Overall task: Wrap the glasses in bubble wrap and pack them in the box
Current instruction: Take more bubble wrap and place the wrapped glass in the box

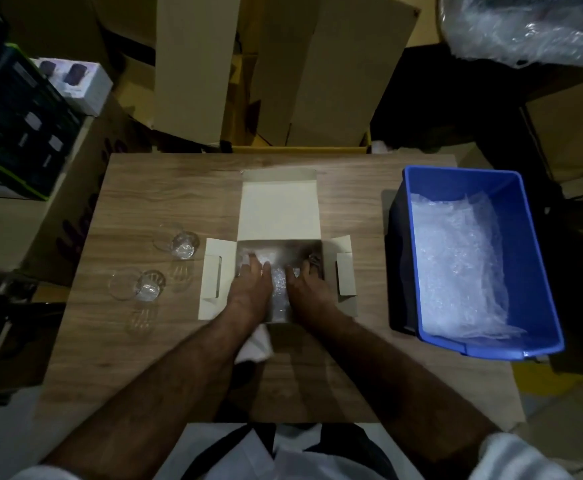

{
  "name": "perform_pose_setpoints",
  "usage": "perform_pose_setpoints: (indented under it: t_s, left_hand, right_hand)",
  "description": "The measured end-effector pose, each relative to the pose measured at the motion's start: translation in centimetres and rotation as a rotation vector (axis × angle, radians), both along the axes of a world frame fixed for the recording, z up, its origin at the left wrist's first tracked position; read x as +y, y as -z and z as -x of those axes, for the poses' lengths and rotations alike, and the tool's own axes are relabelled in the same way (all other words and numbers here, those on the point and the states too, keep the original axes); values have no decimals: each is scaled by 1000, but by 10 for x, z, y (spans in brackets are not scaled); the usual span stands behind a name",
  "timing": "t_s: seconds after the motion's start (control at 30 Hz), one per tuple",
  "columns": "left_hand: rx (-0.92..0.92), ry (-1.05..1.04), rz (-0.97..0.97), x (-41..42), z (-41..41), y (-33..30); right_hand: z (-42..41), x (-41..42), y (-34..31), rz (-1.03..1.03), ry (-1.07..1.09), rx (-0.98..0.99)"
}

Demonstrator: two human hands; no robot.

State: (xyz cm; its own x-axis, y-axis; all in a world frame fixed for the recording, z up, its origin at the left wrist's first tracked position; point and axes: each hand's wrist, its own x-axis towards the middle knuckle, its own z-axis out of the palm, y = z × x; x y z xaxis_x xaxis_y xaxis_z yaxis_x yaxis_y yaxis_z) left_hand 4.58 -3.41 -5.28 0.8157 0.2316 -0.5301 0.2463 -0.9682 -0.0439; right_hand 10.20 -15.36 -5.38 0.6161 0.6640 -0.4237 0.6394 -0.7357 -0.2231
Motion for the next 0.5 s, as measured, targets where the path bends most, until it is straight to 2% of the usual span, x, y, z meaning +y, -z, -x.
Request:
perform_pose_setpoints:
  t_s: [0.13,0.27,0.37,0.5]
  left_hand:
    - [1,-4,-87,1,1,-5]
    - [-34,96,-139,9,10,-10]
    - [-197,126,-82,12,25,-18]
    - [-394,135,-19,5,40,-31]
  right_hand:
    - [1,2,6,9,21,24]
    - [-2,-2,5,-27,-25,-3]
    - [-3,-14,-9,-121,-92,-23]
    - [-1,-46,-33,-360,-83,-144]
